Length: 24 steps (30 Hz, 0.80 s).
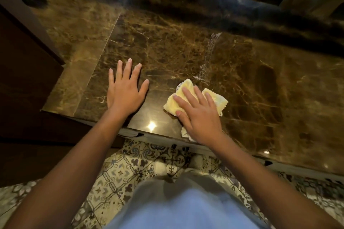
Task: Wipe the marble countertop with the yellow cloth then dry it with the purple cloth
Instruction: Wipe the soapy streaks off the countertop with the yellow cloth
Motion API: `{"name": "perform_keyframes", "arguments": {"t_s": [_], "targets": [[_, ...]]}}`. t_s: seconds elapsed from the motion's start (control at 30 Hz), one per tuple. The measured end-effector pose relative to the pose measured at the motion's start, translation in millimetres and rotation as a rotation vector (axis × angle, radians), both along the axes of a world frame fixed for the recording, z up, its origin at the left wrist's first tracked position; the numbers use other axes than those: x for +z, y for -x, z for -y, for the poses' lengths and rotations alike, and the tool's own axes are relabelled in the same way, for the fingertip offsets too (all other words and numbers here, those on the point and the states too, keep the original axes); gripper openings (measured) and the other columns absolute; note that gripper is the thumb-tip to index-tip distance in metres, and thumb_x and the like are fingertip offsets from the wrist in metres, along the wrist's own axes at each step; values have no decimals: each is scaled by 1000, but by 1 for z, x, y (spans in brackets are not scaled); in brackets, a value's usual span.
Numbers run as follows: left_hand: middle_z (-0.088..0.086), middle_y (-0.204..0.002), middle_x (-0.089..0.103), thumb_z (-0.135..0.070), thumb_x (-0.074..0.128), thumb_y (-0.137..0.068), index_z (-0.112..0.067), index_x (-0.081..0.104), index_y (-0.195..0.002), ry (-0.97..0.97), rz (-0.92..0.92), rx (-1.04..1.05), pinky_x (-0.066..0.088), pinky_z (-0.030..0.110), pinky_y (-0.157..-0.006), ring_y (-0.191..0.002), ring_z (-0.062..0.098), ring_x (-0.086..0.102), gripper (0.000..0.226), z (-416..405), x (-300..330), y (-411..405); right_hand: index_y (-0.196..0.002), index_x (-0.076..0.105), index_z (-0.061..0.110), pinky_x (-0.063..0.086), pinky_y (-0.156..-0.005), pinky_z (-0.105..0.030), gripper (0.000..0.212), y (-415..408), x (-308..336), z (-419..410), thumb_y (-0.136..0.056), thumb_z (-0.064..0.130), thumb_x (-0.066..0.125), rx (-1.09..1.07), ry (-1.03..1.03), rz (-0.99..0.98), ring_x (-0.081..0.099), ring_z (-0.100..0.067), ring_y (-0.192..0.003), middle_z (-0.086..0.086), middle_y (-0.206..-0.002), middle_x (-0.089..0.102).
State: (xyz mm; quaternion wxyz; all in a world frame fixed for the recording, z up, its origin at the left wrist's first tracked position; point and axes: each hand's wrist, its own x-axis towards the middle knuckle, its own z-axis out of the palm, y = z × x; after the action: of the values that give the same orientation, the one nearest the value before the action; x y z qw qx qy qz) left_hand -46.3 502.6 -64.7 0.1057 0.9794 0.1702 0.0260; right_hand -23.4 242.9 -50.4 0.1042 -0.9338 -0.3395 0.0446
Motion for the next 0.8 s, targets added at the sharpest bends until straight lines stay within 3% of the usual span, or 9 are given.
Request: {"name": "perform_keyframes", "arguments": {"t_s": [0.17, 0.3, 0.43, 0.63, 0.8], "targets": [[7, -172, 18, -57, 28, -103, -24, 27, -160, -15, -6, 8, 4, 54, -127, -160, 30, 6, 67, -1, 2, -1, -156, 36, 36, 11, -126, -51, 55, -70, 1, -12, -105, 54, 28, -138, 49, -4, 16, -29, -157, -2, -168, 27], [6, -171, 22, -59, 29, -102, -25, 31, -159, 8, 13, 12, 7, 54, -127, -159, 29, 9, 67, -1, 3, 0, -154, 40, 28, 17, -124, -49, 60, -116, 5, -2, -100, 54, 41, -277, -96, -11, 23, -30, -155, -8, -168, 28], [5, -170, 25, -59, 32, -101, -25, 34, -157, 24, 27, 16, 8, 54, -127, -159, 29, 11, 66, -2, 3, 0, -154, 37, 38, 12, -125, -53, 58, -79, 3, 13, -100, 57, 36, -176, 17, -59, 18, -29, -156, -2, -167, 30], [7, -170, 25, -57, 35, -102, -23, 35, -157, 9, 48, 8, 9, 54, -127, -159, 30, 12, 65, -5, -3, -1, -154, 37, 39, 12, -126, -52, 51, 18, 0, 62, -104, 50, 33, -115, -3, -89, 16, -22, -157, 6, -166, 29], [8, -170, 25, -58, 33, -101, -22, 34, -157, 9, 51, 1, 10, 55, -127, -159, 30, 13, 66, -4, -2, -1, -153, 41, 33, 14, -125, -52, 56, -38, -3, 80, -102, 52, 30, -282, 26, -32, 19, -27, -156, -2, -165, 34]]}}
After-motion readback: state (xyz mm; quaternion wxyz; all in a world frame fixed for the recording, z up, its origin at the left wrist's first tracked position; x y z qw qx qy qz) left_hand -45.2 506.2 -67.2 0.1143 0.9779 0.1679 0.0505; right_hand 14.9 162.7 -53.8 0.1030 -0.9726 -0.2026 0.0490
